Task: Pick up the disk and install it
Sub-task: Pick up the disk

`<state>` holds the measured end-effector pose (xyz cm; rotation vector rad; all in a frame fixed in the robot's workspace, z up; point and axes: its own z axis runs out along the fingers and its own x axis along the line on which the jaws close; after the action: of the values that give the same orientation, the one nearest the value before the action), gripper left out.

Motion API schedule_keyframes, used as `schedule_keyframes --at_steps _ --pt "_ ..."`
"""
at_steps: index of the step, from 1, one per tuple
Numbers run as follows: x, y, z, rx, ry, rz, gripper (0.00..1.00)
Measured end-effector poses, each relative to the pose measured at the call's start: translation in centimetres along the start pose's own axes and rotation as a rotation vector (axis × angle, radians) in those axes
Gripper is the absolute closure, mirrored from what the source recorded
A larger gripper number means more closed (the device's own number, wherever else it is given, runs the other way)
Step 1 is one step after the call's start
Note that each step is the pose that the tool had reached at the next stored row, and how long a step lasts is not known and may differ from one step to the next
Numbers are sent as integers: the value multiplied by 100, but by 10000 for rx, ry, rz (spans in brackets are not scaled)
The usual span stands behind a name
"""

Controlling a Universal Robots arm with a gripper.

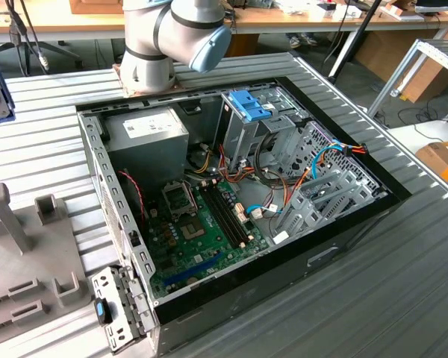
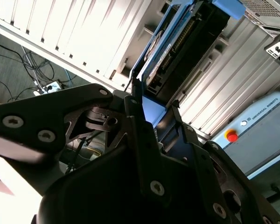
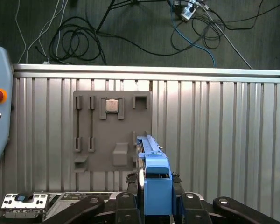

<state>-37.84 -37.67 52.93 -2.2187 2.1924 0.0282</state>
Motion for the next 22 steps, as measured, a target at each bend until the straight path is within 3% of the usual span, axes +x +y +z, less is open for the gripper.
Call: schedule_keyframes --at_steps 3,11,19,22 --pt "0 -71 1 1 -1 -2 64" --pt "0 -90 0 -1 0 -4 64" --pt "0 -292 1 0 -1 -3 64" --pt "0 -307 2 1 -1 -1 64"
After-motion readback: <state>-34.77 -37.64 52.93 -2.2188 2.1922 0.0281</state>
